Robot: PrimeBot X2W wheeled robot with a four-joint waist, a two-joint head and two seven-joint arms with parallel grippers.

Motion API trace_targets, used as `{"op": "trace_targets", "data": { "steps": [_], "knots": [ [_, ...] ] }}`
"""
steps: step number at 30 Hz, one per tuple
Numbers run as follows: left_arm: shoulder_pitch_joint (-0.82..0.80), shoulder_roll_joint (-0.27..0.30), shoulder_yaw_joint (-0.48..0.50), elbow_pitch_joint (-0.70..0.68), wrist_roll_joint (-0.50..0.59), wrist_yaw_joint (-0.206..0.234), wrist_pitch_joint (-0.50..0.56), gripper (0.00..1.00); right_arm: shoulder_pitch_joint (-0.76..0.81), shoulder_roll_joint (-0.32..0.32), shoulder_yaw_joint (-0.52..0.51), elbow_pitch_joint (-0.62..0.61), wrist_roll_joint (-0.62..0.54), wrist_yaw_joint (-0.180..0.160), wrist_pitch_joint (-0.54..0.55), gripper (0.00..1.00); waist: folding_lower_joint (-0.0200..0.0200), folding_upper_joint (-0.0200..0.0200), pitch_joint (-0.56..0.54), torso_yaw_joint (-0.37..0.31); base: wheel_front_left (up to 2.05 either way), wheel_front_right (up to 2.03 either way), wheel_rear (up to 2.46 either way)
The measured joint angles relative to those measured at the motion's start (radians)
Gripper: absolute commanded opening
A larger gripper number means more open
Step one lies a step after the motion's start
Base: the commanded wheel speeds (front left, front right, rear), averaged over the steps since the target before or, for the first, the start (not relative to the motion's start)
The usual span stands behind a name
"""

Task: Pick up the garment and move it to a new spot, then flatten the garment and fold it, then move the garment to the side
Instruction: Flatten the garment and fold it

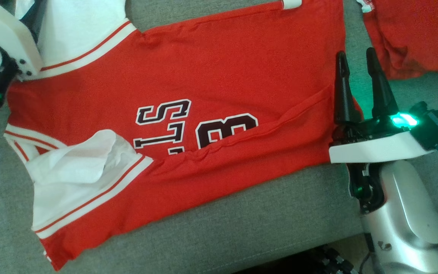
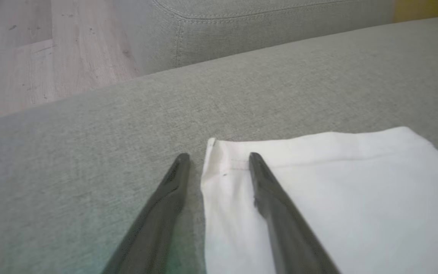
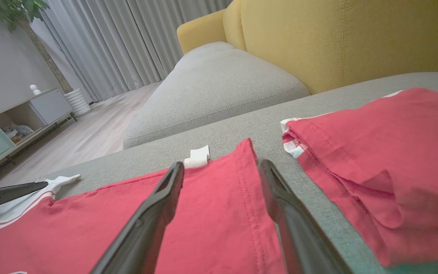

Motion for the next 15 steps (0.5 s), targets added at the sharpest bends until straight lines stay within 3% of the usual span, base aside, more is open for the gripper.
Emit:
{"op": "trace_targets", "data": {
  "steps": [5,15],
  "knots": [
    [0.000,-0.001,-0.061,-0.014,-0.028,0.000,-0.050,0.00,0.000,0.000,-0.012,0.009,-0.008,0.000,0.000,1.00,0.0000,0.0000,-0.011,0.006,0.00,0.00,0.00],
    [0.011,-0.043,-0.122,-0.021,-0.049,0.000,-0.270,0.00,-0.001,0.000,-0.081,0.051,-0.075,0.000,0.000,1.00,-0.0001,0.0000,-0.100,0.066,0.00,0.00,0.00]
  ]
}}
